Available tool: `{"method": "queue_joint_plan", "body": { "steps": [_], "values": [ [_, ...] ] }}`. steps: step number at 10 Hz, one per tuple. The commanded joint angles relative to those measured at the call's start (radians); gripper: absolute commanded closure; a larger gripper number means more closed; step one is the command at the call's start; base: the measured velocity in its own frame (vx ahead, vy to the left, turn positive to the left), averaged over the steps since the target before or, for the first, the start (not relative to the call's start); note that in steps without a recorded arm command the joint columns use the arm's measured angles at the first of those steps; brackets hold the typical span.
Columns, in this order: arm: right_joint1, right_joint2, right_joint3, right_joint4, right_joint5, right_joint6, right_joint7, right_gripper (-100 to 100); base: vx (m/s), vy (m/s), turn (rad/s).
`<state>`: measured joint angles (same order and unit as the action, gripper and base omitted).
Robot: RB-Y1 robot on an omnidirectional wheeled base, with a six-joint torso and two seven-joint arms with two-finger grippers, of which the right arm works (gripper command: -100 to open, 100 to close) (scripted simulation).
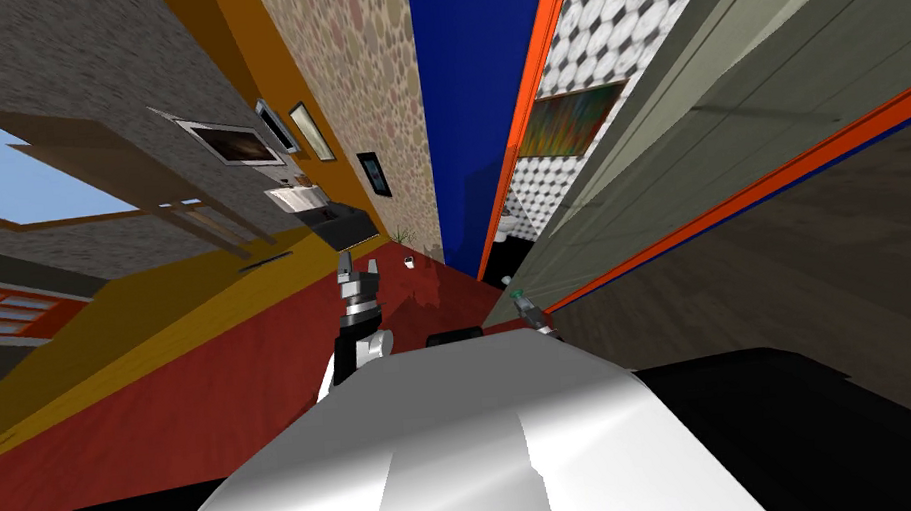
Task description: Pull the door open
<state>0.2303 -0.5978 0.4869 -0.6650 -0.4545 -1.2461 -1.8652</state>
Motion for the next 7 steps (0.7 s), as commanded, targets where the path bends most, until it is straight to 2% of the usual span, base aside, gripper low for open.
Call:
{"method": "queue_joint_plan", "body": {
  "steps": [1, 5, 6, 7],
  "values": [
    [-0.004, -0.003, 0.006, 0.021, 0.003, -0.024, -0.010, 100, -0.218, -0.083, 0.164],
    [-0.005, -0.008, 0.020, 0.045, 0.008, -0.056, -0.024, 100, -0.199, -0.063, 0.139],
    [-0.006, -0.006, 0.020, 0.045, 0.008, -0.048, -0.022, 100, -0.074, -0.036, 0.022],
    [-0.008, 0.003, 0.031, 0.071, 0.019, -0.081, -0.027, 100, 0.004, 0.011, 0.048]
  ]
}}
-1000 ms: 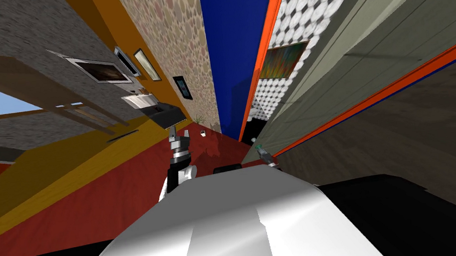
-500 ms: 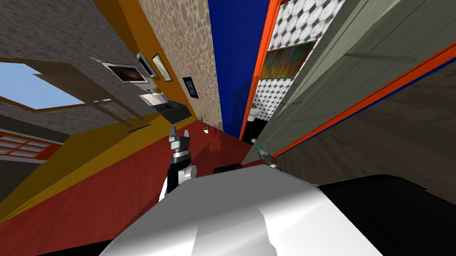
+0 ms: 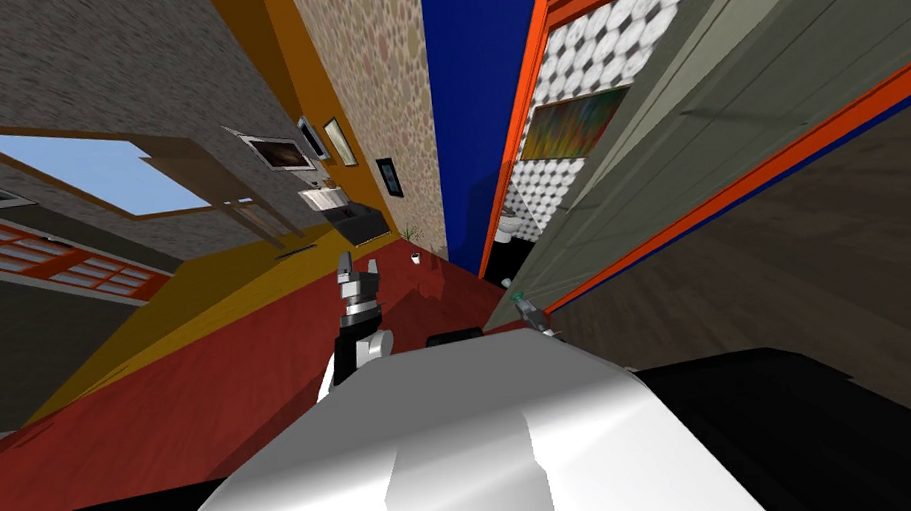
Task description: Pull the door open
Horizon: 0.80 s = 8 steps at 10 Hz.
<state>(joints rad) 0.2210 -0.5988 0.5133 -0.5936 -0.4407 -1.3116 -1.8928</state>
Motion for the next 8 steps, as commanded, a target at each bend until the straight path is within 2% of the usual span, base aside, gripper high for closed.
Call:
{"method": "queue_joint_plan", "body": {
  "steps": [1, 2, 4, 5, 6, 7, 8],
  "values": [
    [0.000, 0.007, 0.009, 0.011, 0.009, -0.031, -0.002, 100, 0.028, 0.018, 0.051],
    [-0.001, 0.011, 0.013, 0.023, 0.014, -0.048, -0.004, 100, 0.036, 0.010, 0.020],
    [-0.004, 0.023, 0.029, 0.068, 0.030, -0.107, -0.013, 100, 0.027, 0.017, 0.068],
    [-0.004, 0.025, 0.032, 0.076, 0.033, -0.118, -0.014, 100, 0.012, 0.010, 0.040],
    [-0.005, 0.029, 0.038, 0.093, 0.038, -0.140, -0.017, 100, -0.003, 0.006, 0.037],
    [-0.005, 0.029, 0.038, 0.093, 0.038, -0.140, -0.017, 100, -0.007, -0.009, 0.025],
    [-0.005, 0.031, 0.041, 0.102, 0.041, -0.152, -0.019, 100, -0.005, -0.003, 0.020]
  ]
}}
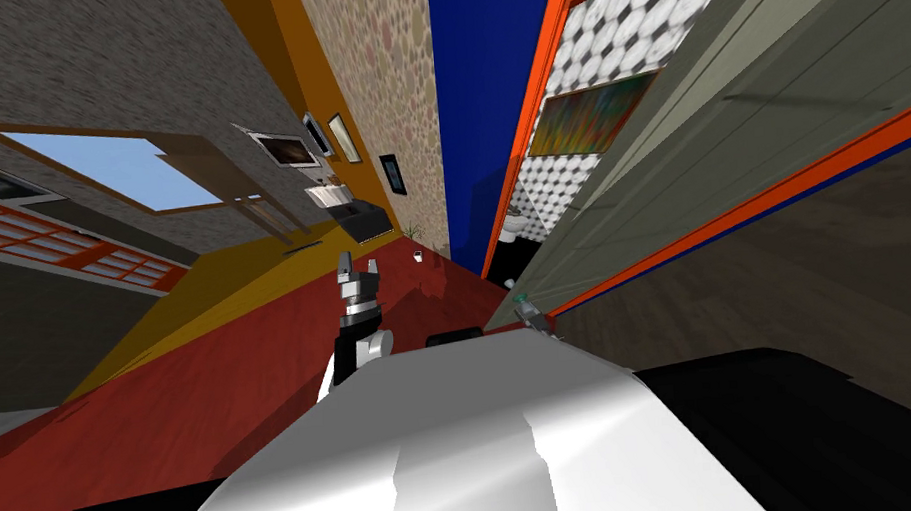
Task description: Pull the door open
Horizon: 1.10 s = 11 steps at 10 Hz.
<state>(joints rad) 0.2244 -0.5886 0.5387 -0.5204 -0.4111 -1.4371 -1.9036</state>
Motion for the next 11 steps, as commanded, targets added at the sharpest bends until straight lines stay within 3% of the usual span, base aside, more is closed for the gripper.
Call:
{"method": "queue_joint_plan", "body": {
  "steps": [1, 4, 5, 9, 10, 11],
  "values": [
    [-0.008, 0.021, 0.015, 0.029, 0.012, -0.026, -0.008, 100, 0.001, -0.007, -0.001],
    [-0.008, 0.021, 0.015, 0.036, 0.012, -0.026, -0.008, 100, 0.000, 0.002, 0.003],
    [-0.008, 0.027, 0.027, 0.064, 0.024, -0.072, -0.014, 100, -0.013, -0.018, 0.044],
    [-0.008, 0.027, 0.027, 0.070, 0.024, -0.072, -0.014, 100, -0.012, -0.007, 0.005],
    [-0.007, 0.031, 0.035, 0.090, 0.032, -0.105, -0.019, 100, -0.024, -0.027, 0.016],
    [-0.006, 0.032, 0.038, 0.098, 0.035, -0.116, -0.020, 100, -0.038, -0.034, 0.037]
  ]
}}
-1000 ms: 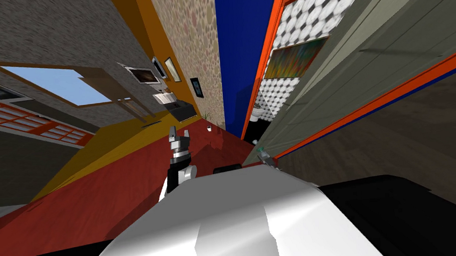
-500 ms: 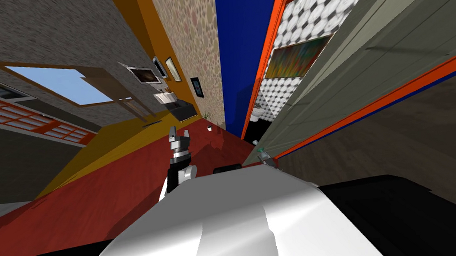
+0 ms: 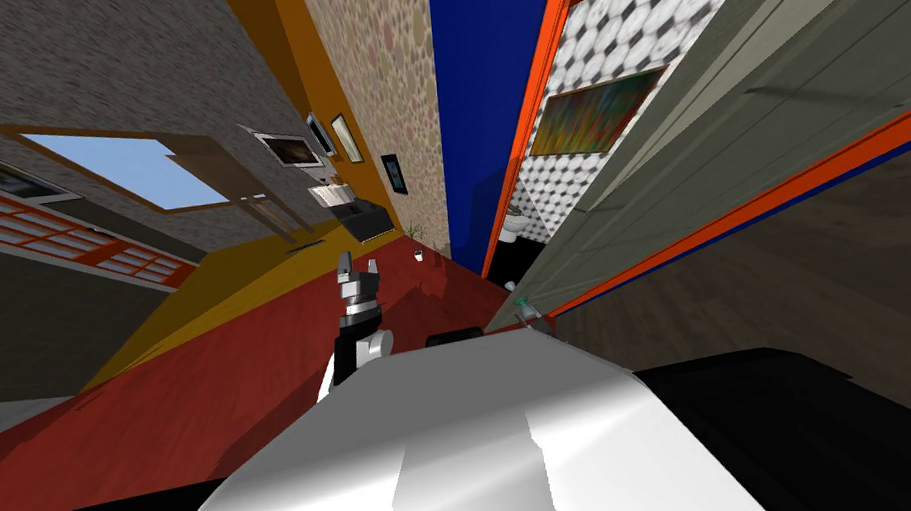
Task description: Pull the door open
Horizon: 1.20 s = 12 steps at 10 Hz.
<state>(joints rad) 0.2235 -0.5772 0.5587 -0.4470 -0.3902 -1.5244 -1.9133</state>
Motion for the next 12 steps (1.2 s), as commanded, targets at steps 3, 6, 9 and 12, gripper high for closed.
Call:
{"method": "queue_joint_plan", "body": {
  "steps": [3, 6, 9, 12],
  "values": [
    [-0.003, 0.023, 0.023, 0.041, 0.019, -0.049, -0.013, 100, -0.029, -0.014, 0.010],
    [-0.001, 0.024, 0.027, 0.057, 0.024, -0.069, -0.016, 100, -0.032, -0.027, 0.004],
    [0.014, 0.019, 0.038, 0.103, 0.035, -0.122, -0.022, 100, -0.130, -0.106, -0.001],
    [0.026, 0.011, 0.041, 0.120, 0.038, -0.138, -0.024, 100, -0.165, -0.068, 0.016]
  ]
}}
